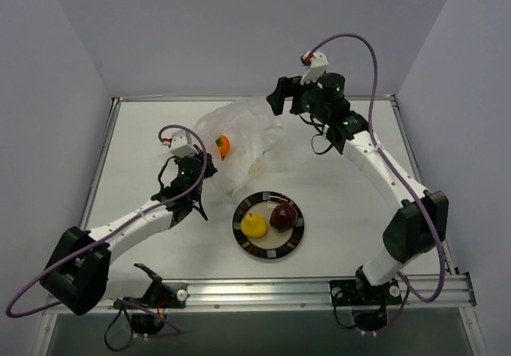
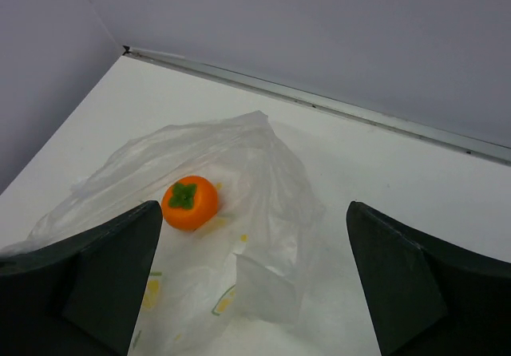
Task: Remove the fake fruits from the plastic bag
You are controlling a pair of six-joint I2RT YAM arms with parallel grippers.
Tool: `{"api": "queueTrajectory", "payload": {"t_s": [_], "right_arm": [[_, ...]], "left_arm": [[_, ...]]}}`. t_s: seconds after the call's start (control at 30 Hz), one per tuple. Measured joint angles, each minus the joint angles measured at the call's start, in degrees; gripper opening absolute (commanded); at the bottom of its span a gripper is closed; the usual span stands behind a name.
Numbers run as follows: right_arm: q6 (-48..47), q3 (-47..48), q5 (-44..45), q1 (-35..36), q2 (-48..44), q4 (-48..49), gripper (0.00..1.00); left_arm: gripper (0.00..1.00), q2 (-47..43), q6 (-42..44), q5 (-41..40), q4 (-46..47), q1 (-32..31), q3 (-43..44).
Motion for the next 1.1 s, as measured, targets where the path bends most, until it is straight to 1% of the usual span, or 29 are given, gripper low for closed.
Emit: {"api": "queueTrajectory", "payload": {"t_s": [0.03, 0.07, 0.1, 0.13, 0.17, 0.2, 0.23, 0.3, 0.37, 0.4, 0.47, 0.5, 0.53, 0.57, 0.6, 0.73, 0.77, 0.87, 0.9, 0.97, 1.0, 1.07, 1.1], "right_arm": [[-0.09, -1.31, 0.0, 0.26, -1.99, 0.42, 0.88], [-0.37, -2.6, 0.0, 0.42, -3.65, 0.85, 0.83], [-0.55, -4.04, -0.04, 0.61, -5.16, 1.16, 0.74], [-0.83, -5.6, -0.44, 0.76, -6.4, 1.25, 0.48], [-1.36, -7.26, -0.9, 1.05, -7.48, 1.49, 0.4], [-1.55, -9.01, -1.55, 1.42, -8.33, 2.01, 0.35], [-1.88, -10.64, -2.1, 2.08, -8.87, 2.58, 0.32], [-2.89, -12.81, -2.38, 4.87, -8.72, 3.45, 0.31], [-4.0, -13.46, -1.84, 9.44, -6.99, 4.31, 0.29], [-4.2, -13.46, -1.6, 11.63, -5.62, 5.03, 0.29], [-3.91, -13.46, -1.36, 15.65, -1.81, 8.24, 0.26], [-3.39, -13.46, -1.27, 16.92, 0.15, 9.6, 0.25], [-3.08, -13.44, -0.9, 17.75, 2.23, 11.04, 0.24], [-2.54, -13.44, -0.26, 18.29, 4.26, 12.26, 0.24], [-2.05, -13.44, 0.52, 18.64, 6.38, 13.18, 0.24], [-0.94, -13.31, 4.17, 19.45, 14.08, 16.76, 0.25], [-0.7, -12.81, 4.96, 19.52, 16.13, 17.42, 0.25], [-0.5, -10.62, 7.08, 19.71, 20.57, 18.21, 0.32], [-0.59, -9.62, 7.69, 19.71, 21.79, 18.4, 0.46], [-0.81, -7.76, 8.72, 19.71, 23.67, 19.04, 0.62], [-1.07, -6.54, 8.94, 19.71, 24.52, 19.17, 0.74], [-1.75, -3.39, 9.51, 19.71, 26.49, 19.34, 0.84], [-2.01, -1.77, 9.79, 19.71, 27.47, 19.43, 0.92]], "left_arm": [[0.02, -0.44, -0.17, 0.22, -0.87, 0.15, 0.92], [0.02, -0.9, -0.24, 0.37, -1.64, 0.28, 1.77], [0.02, -1.36, -0.35, 0.48, -2.36, 0.35, 2.54], [0.02, -1.75, -0.37, 0.57, -2.95, 0.35, 3.19], [0.02, -2.1, -0.44, 0.79, -3.61, 0.35, 3.78], [0.02, -2.36, -0.46, 0.92, -4.17, 0.39, 4.2], [0.03, -2.67, -0.57, 1.03, -4.74, 0.39, 4.44], [0.11, -3.21, -0.76, 1.44, -6.14, 0.57, 4.5], [0.16, -3.69, -1.05, 1.77, -7.78, 0.68, 4.5], [0.23, -4.02, -1.25, 1.86, -8.72, 0.79, 4.5], [0.32, -4.85, -1.7, 2.05, -10.75, 1.25, 4.5], [0.41, -5.29, -1.88, 2.14, -11.61, 1.53, 4.5], [0.45, -5.7, -1.9, 2.21, -12.37, 1.88, 4.5], [0.5, -6.08, -2.05, 2.43, -13.07, 2.29, 4.5], [0.61, -6.45, -2.1, 2.69, -13.73, 2.67, 4.5], [0.8, -8.55, -1.29, 4.55, -17.51, 3.85, 4.5], [0.82, -9.49, -0.81, 5.14, -18.8, 4.07, 4.5], [0.81, -13.6, 0.83, 5.57, -23.54, 4.22, 4.94], [0.8, -15.26, 1.4, 5.2, -25.14, 4.28, 5.44], [0.79, -17.44, 2.12, 3.67, -26.49, 4.39, 6.36], [0.79, -18.18, 2.25, 2.86, -26.91, 4.81, 6.78], [0.79, -18.4, 2.25, 2.01, -27.39, 6.56, 7.39], [0.8, -17.86, 2.21, 2.12, -27.32, 7.69, 7.48]]}}
